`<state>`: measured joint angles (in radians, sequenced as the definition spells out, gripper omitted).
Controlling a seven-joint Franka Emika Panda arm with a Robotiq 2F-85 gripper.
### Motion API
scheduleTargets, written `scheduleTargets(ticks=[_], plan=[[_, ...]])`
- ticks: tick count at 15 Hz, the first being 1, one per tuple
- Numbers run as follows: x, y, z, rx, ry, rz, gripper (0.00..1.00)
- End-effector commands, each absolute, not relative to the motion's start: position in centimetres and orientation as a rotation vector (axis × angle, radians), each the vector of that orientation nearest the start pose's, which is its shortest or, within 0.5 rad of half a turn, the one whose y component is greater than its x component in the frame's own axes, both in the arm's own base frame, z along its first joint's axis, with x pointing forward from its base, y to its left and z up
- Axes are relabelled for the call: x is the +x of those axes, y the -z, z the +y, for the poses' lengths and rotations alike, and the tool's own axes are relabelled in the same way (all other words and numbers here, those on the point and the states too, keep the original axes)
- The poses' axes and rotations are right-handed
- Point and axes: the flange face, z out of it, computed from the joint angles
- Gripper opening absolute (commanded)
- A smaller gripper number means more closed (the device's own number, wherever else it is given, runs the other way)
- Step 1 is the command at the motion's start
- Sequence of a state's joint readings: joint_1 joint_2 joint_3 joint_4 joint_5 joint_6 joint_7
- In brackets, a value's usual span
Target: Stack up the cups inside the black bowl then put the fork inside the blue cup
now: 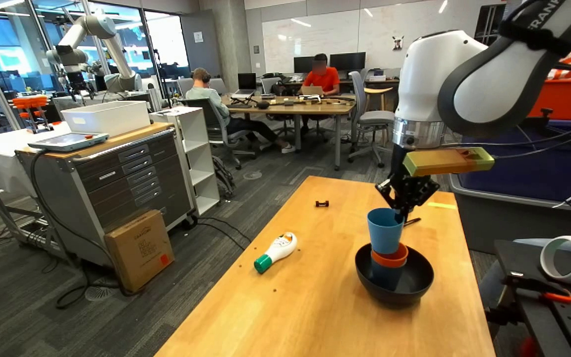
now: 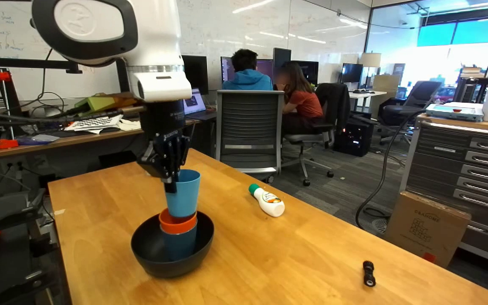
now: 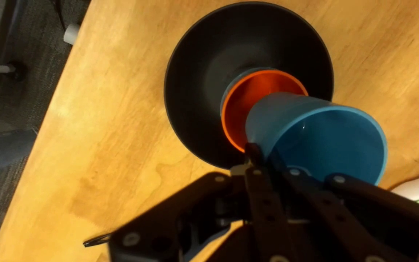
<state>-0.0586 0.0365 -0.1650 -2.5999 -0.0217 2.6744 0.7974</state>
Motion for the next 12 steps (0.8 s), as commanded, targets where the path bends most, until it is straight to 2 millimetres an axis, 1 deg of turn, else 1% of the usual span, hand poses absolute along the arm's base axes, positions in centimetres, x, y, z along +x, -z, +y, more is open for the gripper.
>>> scheduleTargets(ticks=[1, 5, 6, 7, 8, 12], plan=[[43.4, -23.3, -9.9, -2.793, 0.042, 1.485, 0.01], [43.1, -22.2, -10.0, -2.816, 0.021, 1.481, 0.02], [43.1, -22.1, -10.1, -2.819, 0.022, 1.484, 0.30], [43.1, -22.0, -10.2, -2.819, 0.017, 1.486, 0.31], [43.1, -21.9, -10.3, -2.818, 0.014, 1.492, 0.37], [43.5, -22.4, -11.1, -2.791, 0.004, 1.536, 0.69]])
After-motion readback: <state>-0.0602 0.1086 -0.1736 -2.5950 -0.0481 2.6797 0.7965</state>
